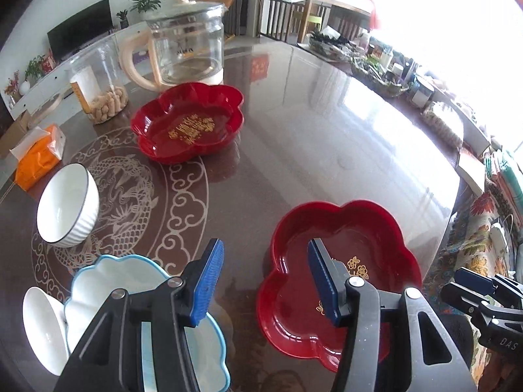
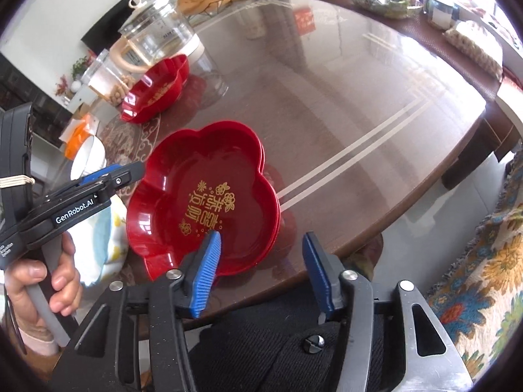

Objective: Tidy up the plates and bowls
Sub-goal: 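Open the right tool and pull it back from the stack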

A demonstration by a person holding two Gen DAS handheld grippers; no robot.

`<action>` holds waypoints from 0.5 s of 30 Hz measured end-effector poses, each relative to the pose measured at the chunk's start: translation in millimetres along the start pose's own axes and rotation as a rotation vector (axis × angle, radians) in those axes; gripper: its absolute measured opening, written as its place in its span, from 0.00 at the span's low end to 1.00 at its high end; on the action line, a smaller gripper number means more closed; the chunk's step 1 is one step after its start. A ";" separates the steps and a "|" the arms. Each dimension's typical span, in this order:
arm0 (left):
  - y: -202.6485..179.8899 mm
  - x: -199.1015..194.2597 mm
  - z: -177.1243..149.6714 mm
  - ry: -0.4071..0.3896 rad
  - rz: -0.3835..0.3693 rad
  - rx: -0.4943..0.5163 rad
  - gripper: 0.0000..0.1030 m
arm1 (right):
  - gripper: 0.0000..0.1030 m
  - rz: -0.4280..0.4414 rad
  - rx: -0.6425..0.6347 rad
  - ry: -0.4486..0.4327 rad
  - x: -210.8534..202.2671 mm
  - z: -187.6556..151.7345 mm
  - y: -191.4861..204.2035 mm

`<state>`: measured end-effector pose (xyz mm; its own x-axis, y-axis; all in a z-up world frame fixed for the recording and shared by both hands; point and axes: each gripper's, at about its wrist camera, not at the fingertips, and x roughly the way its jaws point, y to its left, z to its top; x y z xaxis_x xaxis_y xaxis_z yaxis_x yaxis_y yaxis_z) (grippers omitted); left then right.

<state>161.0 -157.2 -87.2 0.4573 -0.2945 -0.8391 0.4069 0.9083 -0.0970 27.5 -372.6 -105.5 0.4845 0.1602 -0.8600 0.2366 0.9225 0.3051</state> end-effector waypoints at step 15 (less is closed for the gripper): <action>-2.2 -128.0 -124.3 -0.426 0.205 0.023 1.00 | 0.77 -0.213 -0.126 -0.754 -86.6 -100.3 99.0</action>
<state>3.3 -84.6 -46.1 0.8119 -0.2096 -0.5450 0.2895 0.9550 0.0641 -75.5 -260.0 -41.8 0.8901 -0.2637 -0.3717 0.3130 0.9465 0.0780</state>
